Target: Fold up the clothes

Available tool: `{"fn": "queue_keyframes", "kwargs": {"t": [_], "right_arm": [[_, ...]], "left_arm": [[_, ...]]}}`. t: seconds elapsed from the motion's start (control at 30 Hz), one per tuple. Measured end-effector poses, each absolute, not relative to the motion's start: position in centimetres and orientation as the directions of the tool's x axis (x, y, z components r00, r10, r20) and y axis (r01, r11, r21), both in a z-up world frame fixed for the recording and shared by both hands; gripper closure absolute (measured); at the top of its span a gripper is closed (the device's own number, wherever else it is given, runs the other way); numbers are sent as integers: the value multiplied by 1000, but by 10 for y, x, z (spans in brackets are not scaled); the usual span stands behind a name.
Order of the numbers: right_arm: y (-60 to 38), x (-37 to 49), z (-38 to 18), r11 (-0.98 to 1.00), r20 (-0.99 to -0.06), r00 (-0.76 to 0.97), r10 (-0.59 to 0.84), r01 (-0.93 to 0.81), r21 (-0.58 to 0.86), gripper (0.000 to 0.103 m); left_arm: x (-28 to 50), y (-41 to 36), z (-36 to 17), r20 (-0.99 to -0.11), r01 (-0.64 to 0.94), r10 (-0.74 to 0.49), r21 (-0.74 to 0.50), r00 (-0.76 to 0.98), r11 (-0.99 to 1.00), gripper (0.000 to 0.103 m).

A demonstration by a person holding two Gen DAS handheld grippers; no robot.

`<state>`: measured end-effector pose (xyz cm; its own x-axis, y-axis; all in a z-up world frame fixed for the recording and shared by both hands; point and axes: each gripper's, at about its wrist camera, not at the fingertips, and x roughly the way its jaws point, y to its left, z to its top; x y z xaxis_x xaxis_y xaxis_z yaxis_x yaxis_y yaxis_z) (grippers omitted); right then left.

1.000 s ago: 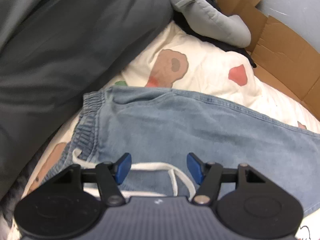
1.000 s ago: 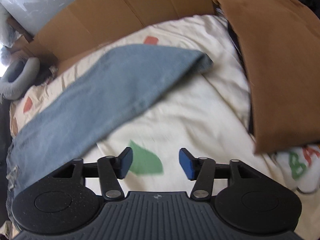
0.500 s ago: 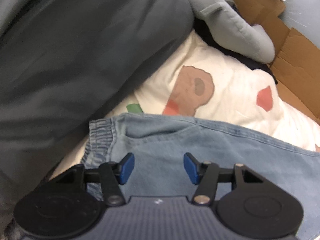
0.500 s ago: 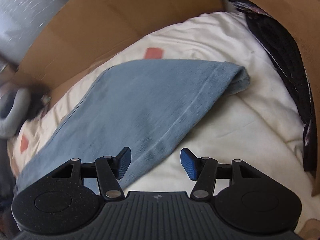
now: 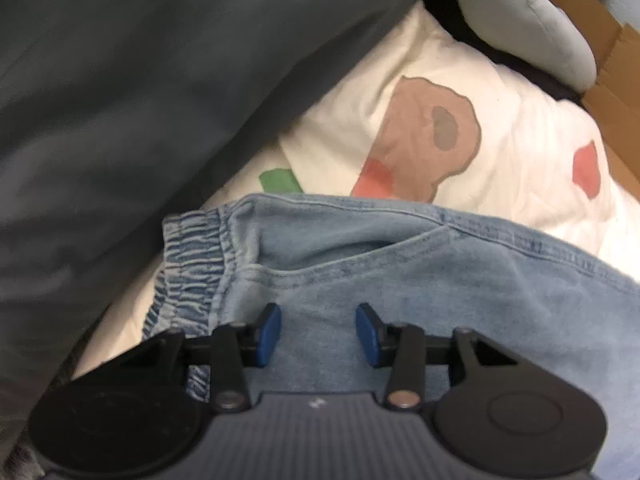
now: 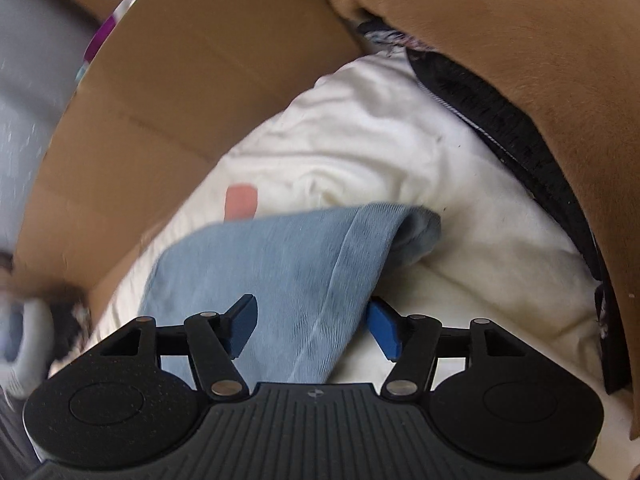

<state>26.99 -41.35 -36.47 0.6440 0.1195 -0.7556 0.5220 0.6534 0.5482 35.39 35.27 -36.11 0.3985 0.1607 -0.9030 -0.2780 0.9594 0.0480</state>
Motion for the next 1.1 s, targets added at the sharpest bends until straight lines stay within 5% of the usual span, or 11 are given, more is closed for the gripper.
{"fn": "queue_keyframes", "kwargs": {"t": [0.27, 0.47, 1.1], "right_arm": [[-436, 274, -367, 486, -689, 722, 67, 579, 654, 38], [-428, 284, -366, 491, -663, 734, 145, 528, 693, 96], [-299, 296, -318, 665, -568, 671, 478, 146, 732, 100]], "left_arm": [[350, 329, -346, -896, -244, 112, 4, 430, 970, 63], [346, 311, -338, -895, -203, 112, 25, 432, 979, 63], [316, 297, -313, -898, -205, 117, 31, 423, 978, 63]]}}
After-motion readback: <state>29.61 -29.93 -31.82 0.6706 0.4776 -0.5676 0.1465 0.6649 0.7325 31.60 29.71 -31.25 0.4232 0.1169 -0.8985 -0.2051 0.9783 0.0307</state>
